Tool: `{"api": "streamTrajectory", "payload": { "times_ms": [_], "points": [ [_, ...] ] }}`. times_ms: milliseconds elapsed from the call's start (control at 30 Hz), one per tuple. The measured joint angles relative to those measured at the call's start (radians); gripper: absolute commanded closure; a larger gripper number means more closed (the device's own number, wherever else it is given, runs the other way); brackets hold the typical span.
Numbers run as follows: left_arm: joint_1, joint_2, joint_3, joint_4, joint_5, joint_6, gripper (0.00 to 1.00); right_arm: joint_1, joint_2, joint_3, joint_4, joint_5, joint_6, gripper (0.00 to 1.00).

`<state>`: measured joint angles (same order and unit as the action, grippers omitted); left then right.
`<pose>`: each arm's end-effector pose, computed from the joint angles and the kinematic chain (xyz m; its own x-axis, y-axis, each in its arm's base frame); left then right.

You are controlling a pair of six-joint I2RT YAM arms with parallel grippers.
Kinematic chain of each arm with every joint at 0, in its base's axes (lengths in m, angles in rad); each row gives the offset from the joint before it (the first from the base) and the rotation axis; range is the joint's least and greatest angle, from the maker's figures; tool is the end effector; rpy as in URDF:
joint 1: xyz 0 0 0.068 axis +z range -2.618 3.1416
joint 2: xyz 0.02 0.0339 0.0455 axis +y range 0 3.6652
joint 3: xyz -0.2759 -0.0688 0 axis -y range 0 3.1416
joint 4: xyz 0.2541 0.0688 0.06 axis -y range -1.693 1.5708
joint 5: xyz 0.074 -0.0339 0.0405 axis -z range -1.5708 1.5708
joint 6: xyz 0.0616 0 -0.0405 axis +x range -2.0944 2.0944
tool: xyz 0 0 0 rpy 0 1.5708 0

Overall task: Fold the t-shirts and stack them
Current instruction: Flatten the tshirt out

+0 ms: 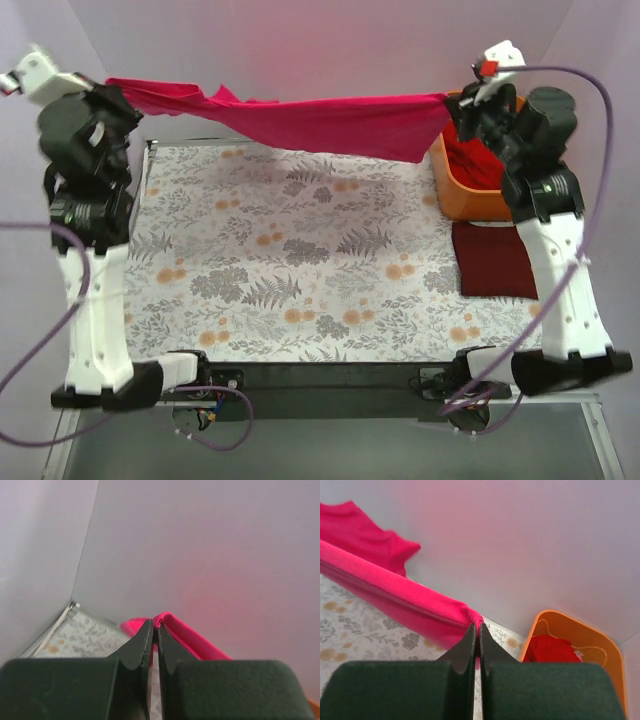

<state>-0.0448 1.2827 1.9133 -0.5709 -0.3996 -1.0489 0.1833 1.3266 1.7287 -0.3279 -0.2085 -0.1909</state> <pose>0.2428 0.0131 0.5841 0.3303 -0.8142 -0.4775 -0.1212 0.4651 -0.8769 0.2902 0.0668 0.5458 0.1439 -0.1621 -0.9762 -0.3605 0.9101 -0.2043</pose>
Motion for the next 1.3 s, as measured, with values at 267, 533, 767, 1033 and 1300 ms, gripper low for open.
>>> {"api": "streamTrajectory", "payload": {
  "times_ms": [267,533,767,1033,1300],
  "points": [
    [0.0,-0.302,0.029,0.032,0.008,0.085,1.0,0.0,-0.405,-0.224,-0.065,-0.078,-0.029,0.99],
    [0.0,-0.293,0.146,0.025,0.035,0.155,1.0,0.0,-0.512,-0.196,-0.105,-0.097,-0.064,0.99],
    [0.0,-0.104,0.09,0.052,0.131,0.193,1.0,0.0,-0.407,-0.249,-0.114,-0.049,-0.078,0.99],
    [0.0,0.294,-0.312,0.179,0.219,0.186,1.0,-0.002,-0.112,-0.524,0.037,0.073,-0.082,0.99],
    [0.0,0.681,-0.456,0.262,0.264,0.179,1.0,-0.005,0.268,-0.647,0.291,0.135,-0.074,0.99]
  ]
}}
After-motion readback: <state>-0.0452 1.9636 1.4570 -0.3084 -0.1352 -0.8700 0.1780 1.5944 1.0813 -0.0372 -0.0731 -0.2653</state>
